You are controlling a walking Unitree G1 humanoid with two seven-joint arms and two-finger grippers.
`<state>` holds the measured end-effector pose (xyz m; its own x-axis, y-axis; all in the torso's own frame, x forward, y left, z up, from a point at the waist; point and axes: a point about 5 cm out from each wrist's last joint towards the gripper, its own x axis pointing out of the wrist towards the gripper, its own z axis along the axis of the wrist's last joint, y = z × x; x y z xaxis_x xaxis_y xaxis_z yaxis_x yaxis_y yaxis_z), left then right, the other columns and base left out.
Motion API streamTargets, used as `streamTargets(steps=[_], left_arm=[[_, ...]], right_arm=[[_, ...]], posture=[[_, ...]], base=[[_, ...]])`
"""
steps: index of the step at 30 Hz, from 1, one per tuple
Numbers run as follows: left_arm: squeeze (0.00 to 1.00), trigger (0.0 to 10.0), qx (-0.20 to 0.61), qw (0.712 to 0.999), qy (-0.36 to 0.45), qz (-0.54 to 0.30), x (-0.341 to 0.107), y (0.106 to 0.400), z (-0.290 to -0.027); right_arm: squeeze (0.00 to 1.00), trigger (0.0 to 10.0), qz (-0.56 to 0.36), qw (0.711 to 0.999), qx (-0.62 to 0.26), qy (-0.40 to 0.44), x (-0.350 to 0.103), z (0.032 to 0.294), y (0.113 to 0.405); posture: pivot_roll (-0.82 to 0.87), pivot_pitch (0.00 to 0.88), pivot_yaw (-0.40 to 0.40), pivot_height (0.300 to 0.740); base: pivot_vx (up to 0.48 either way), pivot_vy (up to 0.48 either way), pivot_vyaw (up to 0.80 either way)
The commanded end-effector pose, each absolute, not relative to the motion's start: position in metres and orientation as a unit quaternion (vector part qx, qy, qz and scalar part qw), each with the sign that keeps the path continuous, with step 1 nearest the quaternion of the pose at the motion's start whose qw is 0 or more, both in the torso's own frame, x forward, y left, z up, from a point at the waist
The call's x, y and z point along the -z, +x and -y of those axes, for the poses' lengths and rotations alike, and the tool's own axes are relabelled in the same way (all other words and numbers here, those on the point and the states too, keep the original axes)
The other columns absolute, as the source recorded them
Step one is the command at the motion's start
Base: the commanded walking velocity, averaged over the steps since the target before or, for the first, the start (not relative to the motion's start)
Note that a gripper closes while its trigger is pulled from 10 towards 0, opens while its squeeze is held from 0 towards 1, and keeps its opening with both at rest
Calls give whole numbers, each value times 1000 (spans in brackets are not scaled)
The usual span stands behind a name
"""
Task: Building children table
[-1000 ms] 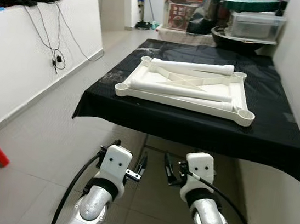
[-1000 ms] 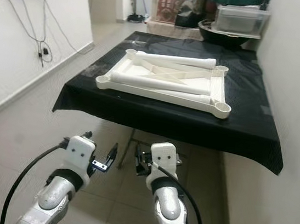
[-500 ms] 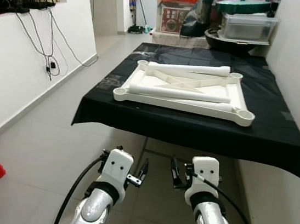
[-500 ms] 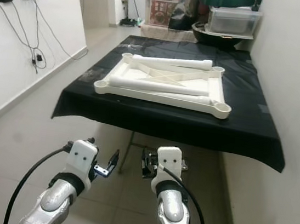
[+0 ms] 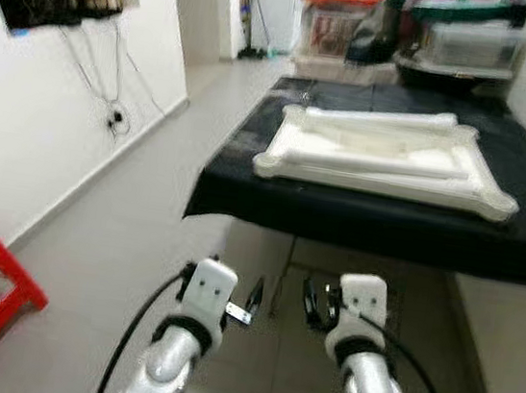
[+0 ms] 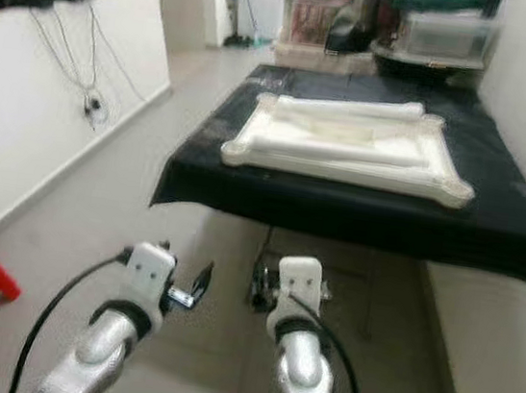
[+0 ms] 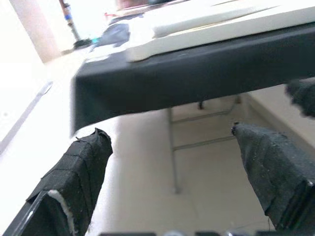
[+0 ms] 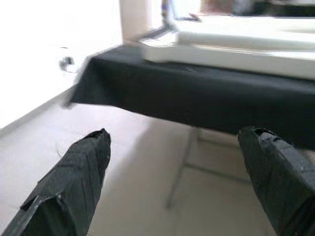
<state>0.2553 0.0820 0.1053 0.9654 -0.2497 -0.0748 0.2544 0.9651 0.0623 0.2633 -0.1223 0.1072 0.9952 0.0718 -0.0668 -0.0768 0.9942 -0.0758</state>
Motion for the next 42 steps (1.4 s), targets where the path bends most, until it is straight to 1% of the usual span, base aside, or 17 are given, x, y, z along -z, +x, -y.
streamTargets(steps=[1, 6, 14, 18, 33, 42], left_arm=[[0, 10000, 128, 991, 34, -31, -106, 256, -80], [0, 10000, 126, 991, 36, -30, -107, 256, -80], [0, 10000, 125, 991, 39, -29, -107, 256, -81], [0, 10000, 112, 993, 31, -26, -108, 257, -85], [0, 10000, 113, 993, 30, -21, -111, 258, -85], [0, 10000, 113, 993, 39, -11, -114, 261, -87]], right_arm=[[0, 10000, -37, 998, -35, -36, -106, 123, 263], [0, 10000, -42, 998, -34, -37, -105, 123, 263], [0, 10000, -44, 998, -37, -40, -105, 123, 263], [0, 10000, -48, 997, -41, -40, -103, 121, 263], [0, 10000, -51, 997, -40, -36, -104, 121, 265], [0, 10000, -13, 999, -37, -18, -115, 121, 265]], posture=[[-4, 0, 20, 740], [-4, 0, 19, 740], [-3, 0, 17, 740], [0, 0, 18, 740], [6, 0, 17, 740], [12, 0, 23, 740]], base=[[0, 0, 0], [0, 0, -408], [0, 0, 0], [0, 0, 0], [271, 0, 0], [298, 0, 0]])
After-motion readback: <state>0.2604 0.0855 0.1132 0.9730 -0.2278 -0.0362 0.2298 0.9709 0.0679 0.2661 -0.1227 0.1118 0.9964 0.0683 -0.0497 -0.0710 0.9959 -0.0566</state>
